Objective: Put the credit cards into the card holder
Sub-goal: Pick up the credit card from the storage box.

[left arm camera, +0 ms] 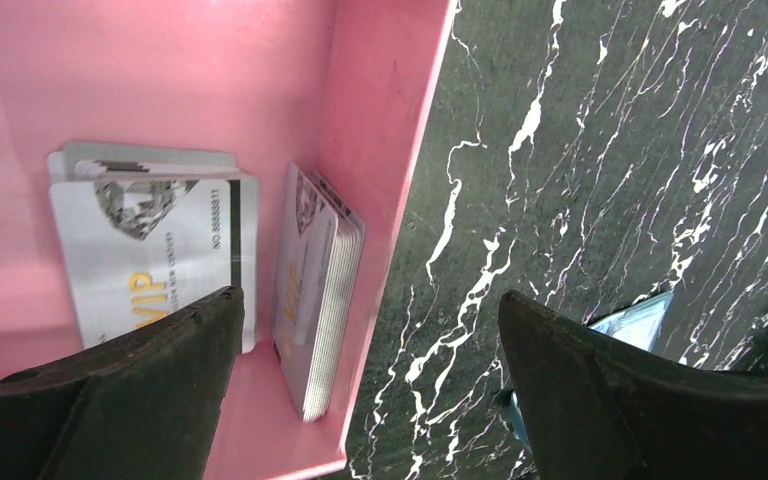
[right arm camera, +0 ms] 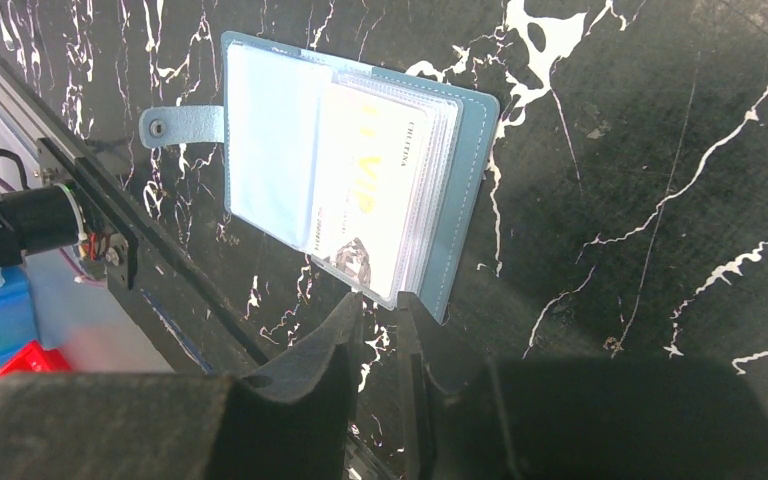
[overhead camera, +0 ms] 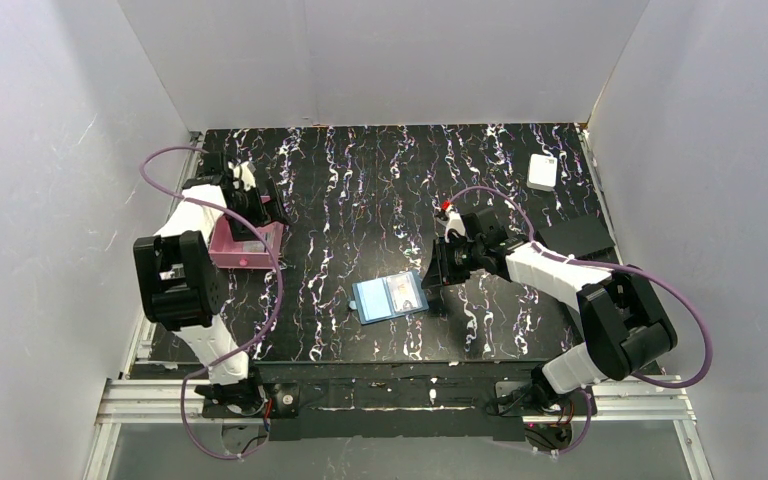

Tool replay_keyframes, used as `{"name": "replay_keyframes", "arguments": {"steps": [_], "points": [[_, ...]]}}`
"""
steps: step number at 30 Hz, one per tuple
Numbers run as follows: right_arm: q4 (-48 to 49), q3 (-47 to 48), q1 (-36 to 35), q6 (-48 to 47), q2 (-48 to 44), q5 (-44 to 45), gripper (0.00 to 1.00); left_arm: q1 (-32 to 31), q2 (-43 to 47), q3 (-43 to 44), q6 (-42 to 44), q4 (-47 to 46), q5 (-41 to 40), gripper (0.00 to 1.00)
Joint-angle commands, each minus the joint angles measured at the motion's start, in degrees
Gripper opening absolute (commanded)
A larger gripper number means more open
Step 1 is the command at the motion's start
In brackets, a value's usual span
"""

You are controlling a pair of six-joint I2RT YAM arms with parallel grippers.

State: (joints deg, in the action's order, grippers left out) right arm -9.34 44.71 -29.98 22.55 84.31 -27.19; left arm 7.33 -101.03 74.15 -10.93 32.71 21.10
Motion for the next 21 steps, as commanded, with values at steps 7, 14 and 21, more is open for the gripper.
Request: {"name": "replay_keyframes", "arguments": {"steps": [7, 14, 21], "points": [[0.57, 1.87, 0.09, 1.08, -0.28, -0.76, 0.27, 0.73, -2.43, 0.30, -0.78, -1.38, 7.18, 0.96], [0.70, 1.87, 0.09, 1.31, -0.13, -0.94, 0.27, 0.88, -1.38, -0.34, -1.06, -1.48, 9.08, 0.82], [0.80, 1.56, 0.09, 1.48, -0.20, -0.95, 0.27, 0.86, 0.46, -1.18, -1.05, -1.76, 8.47, 0.63]]}}
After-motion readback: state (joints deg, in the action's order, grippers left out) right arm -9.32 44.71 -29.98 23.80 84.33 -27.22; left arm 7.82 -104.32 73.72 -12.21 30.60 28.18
